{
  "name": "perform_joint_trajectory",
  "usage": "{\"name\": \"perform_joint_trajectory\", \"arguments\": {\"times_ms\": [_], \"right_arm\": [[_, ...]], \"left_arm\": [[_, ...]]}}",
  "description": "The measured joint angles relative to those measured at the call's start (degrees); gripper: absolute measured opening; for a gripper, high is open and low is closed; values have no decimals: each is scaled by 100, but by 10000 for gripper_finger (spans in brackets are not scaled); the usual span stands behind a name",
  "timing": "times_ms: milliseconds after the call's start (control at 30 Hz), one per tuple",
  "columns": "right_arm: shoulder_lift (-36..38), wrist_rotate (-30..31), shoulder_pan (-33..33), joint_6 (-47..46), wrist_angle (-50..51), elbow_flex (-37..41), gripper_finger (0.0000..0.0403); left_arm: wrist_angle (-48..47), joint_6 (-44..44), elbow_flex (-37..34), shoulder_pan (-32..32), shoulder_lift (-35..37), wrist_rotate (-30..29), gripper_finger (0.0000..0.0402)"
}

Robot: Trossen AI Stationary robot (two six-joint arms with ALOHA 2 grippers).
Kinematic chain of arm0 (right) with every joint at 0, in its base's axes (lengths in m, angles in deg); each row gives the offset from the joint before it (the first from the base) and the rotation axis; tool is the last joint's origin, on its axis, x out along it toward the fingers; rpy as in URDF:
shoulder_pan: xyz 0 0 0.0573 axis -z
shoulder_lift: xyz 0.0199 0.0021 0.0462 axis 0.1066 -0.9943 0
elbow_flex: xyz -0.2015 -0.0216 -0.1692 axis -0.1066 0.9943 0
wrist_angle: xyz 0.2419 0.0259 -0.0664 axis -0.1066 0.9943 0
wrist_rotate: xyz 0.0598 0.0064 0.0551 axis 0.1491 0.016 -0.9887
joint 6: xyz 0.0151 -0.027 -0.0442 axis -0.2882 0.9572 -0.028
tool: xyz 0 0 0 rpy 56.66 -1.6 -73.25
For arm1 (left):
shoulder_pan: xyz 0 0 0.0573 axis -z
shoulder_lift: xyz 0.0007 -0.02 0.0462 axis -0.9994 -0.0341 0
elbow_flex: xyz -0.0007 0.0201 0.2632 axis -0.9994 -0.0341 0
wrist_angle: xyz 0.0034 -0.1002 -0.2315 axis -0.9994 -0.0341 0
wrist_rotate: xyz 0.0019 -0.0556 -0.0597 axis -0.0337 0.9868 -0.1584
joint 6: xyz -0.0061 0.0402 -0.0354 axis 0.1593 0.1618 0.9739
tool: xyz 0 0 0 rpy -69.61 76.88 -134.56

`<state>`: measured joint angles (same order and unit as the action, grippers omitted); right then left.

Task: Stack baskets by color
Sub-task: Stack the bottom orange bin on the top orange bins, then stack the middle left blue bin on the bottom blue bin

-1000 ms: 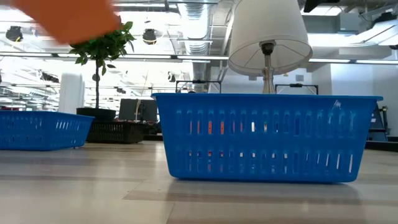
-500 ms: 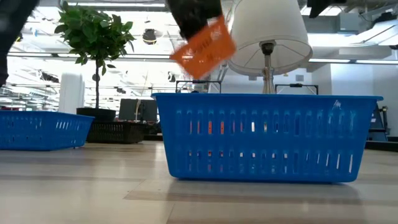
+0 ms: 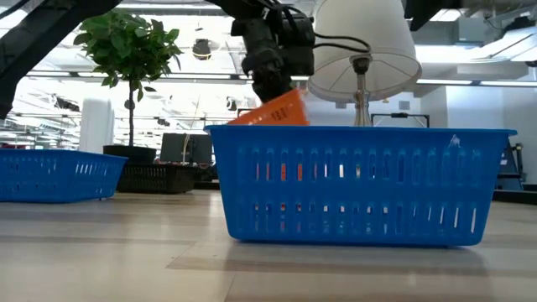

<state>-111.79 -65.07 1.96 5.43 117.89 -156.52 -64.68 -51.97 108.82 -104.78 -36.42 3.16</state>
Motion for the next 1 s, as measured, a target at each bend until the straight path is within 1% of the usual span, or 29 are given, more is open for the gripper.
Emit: {"name": "perform_joint_trajectory", "arguments": {"times_ms": [133, 267, 333, 433, 733, 867, 1000], "right_arm": [[0, -1, 80, 138, -105, 0, 177], [0, -39, 174, 284, -270, 0, 177], [0, -44, 209, 294, -274, 0, 177], [0, -46, 220, 360, -278, 0, 177], [0, -52, 218, 389, -313, 0, 177], [0, -55, 218, 429, -311, 0, 177], [0, -124, 162, 516, -337, 94, 177]], "left_arm": [[-29, 225, -11, 0, 3, -134, 0], [-219, -46, -14, 17, 3, -105, 1], [-179, -171, -15, 42, 3, -105, 8], [-177, -276, -15, 72, 3, -137, 33], [-117, -276, -15, 79, 3, -127, 129], [-150, -119, -14, 83, 5, -125, 152], [-740, 394, 193, 54, 143, 59, 160]]}}
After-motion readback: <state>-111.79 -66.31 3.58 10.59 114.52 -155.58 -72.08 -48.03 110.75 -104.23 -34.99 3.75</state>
